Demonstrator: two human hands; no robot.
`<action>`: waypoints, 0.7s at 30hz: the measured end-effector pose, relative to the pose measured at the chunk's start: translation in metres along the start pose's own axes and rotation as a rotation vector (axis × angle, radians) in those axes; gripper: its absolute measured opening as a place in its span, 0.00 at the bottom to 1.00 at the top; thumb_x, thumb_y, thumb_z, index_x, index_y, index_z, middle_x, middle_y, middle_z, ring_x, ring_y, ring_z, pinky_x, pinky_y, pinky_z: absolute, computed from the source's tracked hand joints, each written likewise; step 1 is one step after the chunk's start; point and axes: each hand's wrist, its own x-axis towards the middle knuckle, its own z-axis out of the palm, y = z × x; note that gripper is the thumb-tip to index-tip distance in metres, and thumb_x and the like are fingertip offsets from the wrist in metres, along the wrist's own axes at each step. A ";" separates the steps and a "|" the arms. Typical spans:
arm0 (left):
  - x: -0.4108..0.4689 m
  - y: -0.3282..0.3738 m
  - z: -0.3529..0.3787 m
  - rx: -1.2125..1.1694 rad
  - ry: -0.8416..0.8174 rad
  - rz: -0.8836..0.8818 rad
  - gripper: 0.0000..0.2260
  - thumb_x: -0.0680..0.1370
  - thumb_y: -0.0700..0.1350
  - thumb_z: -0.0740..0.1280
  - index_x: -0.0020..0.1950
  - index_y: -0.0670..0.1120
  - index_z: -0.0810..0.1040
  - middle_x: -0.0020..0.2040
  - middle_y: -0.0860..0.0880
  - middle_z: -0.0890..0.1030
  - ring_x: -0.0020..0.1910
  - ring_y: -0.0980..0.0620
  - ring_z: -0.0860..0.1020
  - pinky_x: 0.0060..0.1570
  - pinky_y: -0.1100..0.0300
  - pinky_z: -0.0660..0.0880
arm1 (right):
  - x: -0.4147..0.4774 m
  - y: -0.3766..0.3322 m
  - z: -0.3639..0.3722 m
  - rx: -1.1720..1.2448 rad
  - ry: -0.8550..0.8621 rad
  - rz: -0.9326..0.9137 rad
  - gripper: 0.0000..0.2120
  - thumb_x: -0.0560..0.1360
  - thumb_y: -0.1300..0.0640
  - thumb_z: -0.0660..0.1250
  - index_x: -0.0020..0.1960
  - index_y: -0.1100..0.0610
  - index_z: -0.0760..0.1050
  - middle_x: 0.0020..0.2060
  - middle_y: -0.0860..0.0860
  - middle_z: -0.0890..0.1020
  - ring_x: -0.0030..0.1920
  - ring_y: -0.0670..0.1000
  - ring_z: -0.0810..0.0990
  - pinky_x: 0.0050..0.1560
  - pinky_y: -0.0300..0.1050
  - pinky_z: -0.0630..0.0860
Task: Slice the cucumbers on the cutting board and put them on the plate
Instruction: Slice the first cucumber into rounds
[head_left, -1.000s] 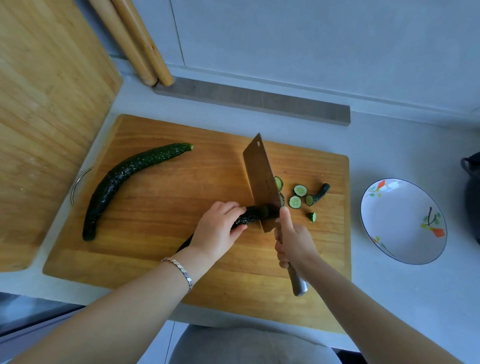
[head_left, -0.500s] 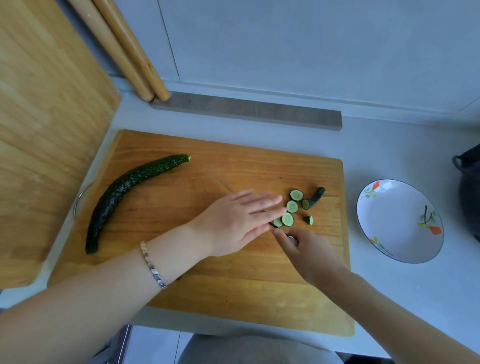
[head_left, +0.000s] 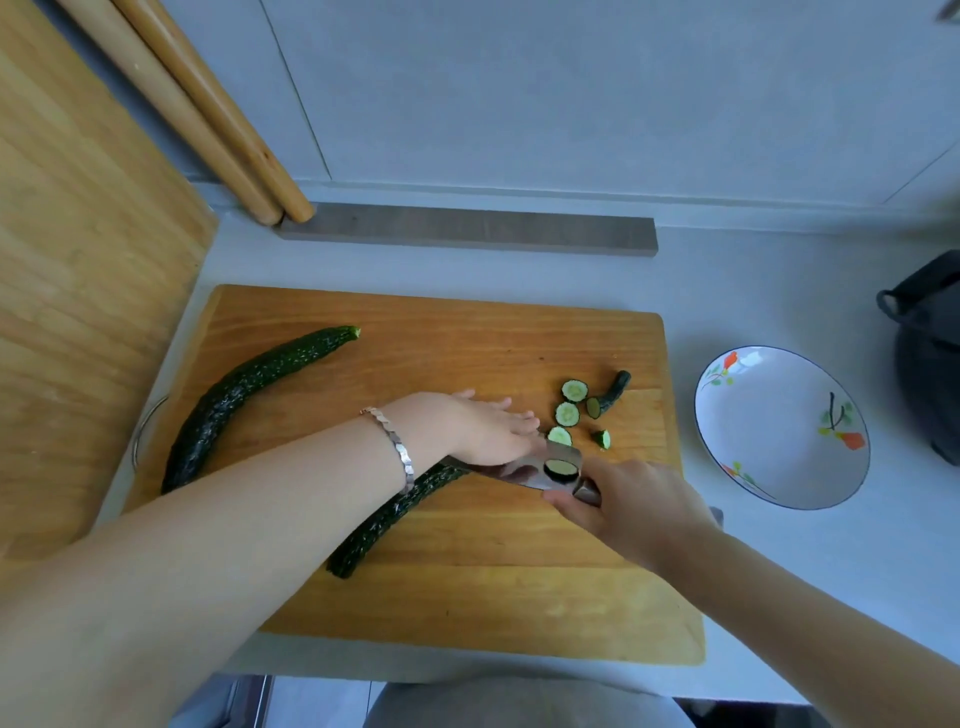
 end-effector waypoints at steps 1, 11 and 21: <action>0.002 -0.002 -0.001 0.000 0.012 -0.036 0.25 0.80 0.60 0.37 0.75 0.54 0.43 0.74 0.59 0.43 0.73 0.56 0.41 0.71 0.48 0.36 | -0.001 0.003 0.001 -0.019 0.001 0.002 0.21 0.75 0.32 0.52 0.48 0.49 0.69 0.33 0.46 0.73 0.48 0.54 0.80 0.37 0.43 0.64; -0.028 0.023 0.027 -0.020 0.393 0.409 0.23 0.81 0.55 0.45 0.75 0.51 0.51 0.75 0.57 0.51 0.72 0.64 0.48 0.71 0.59 0.39 | 0.002 0.011 0.003 -0.055 0.079 -0.012 0.21 0.75 0.34 0.54 0.49 0.49 0.73 0.41 0.47 0.81 0.48 0.51 0.80 0.38 0.41 0.64; -0.004 -0.005 0.014 -0.136 0.035 0.073 0.30 0.76 0.64 0.35 0.75 0.52 0.39 0.75 0.56 0.40 0.72 0.61 0.39 0.72 0.53 0.39 | -0.002 0.009 0.001 -0.169 0.001 -0.055 0.25 0.74 0.30 0.50 0.40 0.53 0.65 0.42 0.49 0.81 0.47 0.53 0.80 0.37 0.43 0.64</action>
